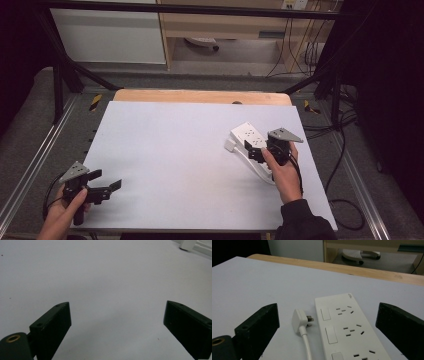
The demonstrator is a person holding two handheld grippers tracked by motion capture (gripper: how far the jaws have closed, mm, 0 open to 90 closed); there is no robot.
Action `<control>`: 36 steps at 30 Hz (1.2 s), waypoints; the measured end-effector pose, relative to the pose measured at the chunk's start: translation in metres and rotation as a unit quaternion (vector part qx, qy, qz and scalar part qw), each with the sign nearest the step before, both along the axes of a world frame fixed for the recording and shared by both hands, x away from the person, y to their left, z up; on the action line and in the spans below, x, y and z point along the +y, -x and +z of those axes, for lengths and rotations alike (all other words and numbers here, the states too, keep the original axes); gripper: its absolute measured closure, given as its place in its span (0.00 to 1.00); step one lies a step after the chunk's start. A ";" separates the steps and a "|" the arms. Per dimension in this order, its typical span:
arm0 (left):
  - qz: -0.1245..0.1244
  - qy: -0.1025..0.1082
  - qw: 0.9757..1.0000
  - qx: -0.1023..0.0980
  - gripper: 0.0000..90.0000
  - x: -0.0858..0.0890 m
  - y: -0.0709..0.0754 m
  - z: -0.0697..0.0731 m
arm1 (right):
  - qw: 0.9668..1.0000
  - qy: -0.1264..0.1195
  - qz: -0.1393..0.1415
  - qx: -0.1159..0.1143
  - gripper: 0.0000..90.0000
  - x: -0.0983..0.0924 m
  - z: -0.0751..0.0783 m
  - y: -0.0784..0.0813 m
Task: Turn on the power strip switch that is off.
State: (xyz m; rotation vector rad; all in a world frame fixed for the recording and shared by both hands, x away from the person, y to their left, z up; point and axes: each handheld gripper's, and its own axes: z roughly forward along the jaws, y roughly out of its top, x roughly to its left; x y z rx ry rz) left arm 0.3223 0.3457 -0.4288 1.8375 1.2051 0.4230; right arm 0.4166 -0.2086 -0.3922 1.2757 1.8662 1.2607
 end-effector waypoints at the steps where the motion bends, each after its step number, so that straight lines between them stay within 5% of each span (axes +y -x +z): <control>1: 0.000 -0.001 1.000 0.001 0.09 0.000 0.000 0.000 | 1.000 0.003 0.001 -0.004 0.07 -0.001 0.001 0.001; 22: 0.000 -0.002 1.000 0.002 0.09 -0.001 -0.001 -0.001 | 0.999 0.003 -0.006 -0.054 0.05 -0.055 -0.003 0.067; 36: -0.001 -0.004 1.000 0.003 0.09 -0.002 -0.001 -0.001 | 0.999 0.011 -0.027 -0.015 0.05 -0.088 -0.037 0.086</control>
